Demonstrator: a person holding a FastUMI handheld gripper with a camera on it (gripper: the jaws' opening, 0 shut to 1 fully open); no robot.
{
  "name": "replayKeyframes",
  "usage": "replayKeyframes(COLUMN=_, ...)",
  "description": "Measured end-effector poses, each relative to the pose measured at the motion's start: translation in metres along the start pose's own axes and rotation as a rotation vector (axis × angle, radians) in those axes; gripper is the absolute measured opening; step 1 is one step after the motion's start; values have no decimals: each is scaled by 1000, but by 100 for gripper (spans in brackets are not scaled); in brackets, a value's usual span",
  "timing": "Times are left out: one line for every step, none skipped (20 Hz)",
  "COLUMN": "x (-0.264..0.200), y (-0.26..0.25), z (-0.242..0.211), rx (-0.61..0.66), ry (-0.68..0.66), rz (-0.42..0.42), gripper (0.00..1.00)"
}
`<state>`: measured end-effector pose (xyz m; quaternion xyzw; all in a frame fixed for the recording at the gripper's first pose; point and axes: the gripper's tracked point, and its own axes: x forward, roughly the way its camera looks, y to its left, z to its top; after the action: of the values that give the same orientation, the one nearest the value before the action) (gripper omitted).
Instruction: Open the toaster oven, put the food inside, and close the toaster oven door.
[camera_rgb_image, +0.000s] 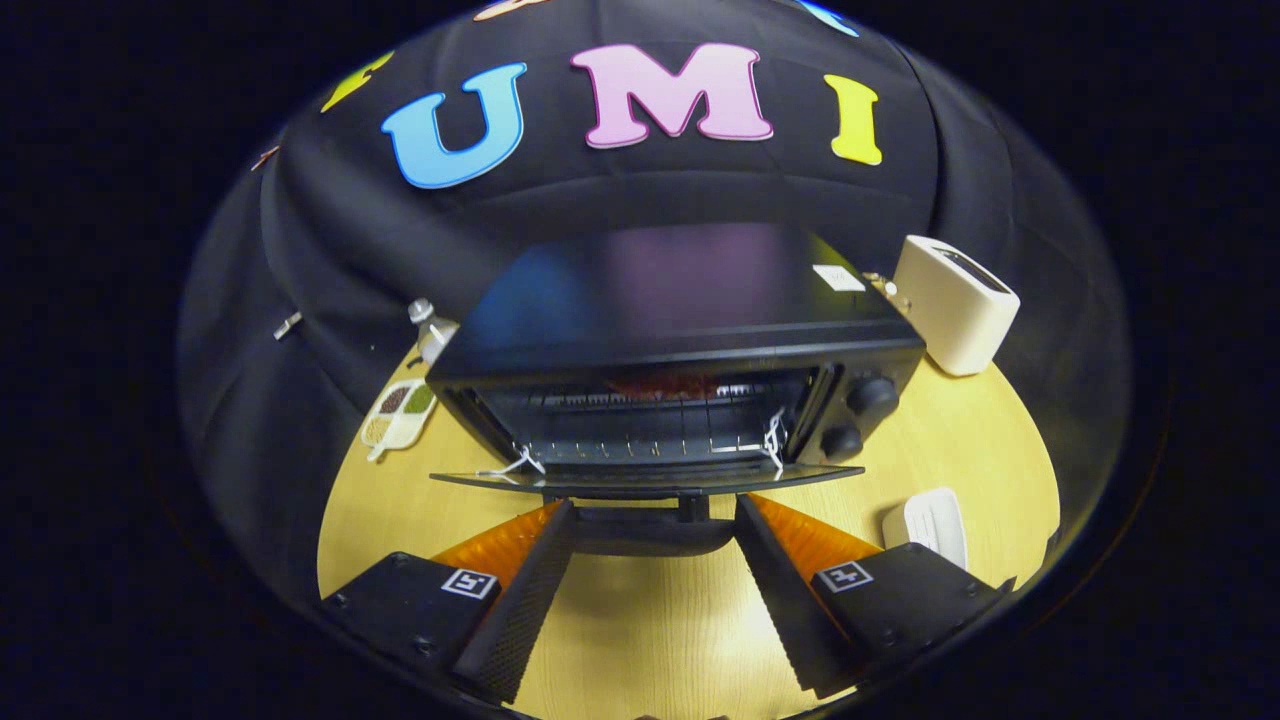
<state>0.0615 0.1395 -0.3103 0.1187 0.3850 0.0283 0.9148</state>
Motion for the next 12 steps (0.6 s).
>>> replayKeyframes(x=4, y=-1, z=10, rx=8, ry=-12, rz=0, gripper=100)
replayKeyframes(x=7, y=-2, z=18, rx=12, ry=-25, rz=-4, gripper=100)
replayKeyframes(x=10, y=-2, z=24, rx=11, ry=-37, rz=-4, gripper=100)
replayKeyframes(x=13, y=-1, z=30, rx=11, ry=-50, rz=2, gripper=99)
replayKeyframes(x=13, y=1, z=34, rx=9, ry=-62, rz=11, gripper=98)
replayKeyframes(x=10, y=0, z=36, rx=4, ry=-79, rz=14, gripper=98)
replayKeyframes(x=6, y=0, z=41, rx=-4, ry=-100, rz=15, gripper=98)
replayKeyframes(x=1, y=-1, z=43, rx=-12, ry=-116, rz=14, gripper=98)
replayKeyframes(x=-4, y=-1, z=46, rx=-16, ry=-132, rz=17, gripper=98)
replayKeyframes(x=-10, y=-1, z=48, rx=-19, ry=-149, rz=21, gripper=98)
replayKeyframes(x=-16, y=-2, z=52, rx=-21, ry=-163, rz=24, gripper=98)
replayKeyframes(x=-22, y=-4, z=55, rx=-21, ry=-177, rz=24, gripper=98)
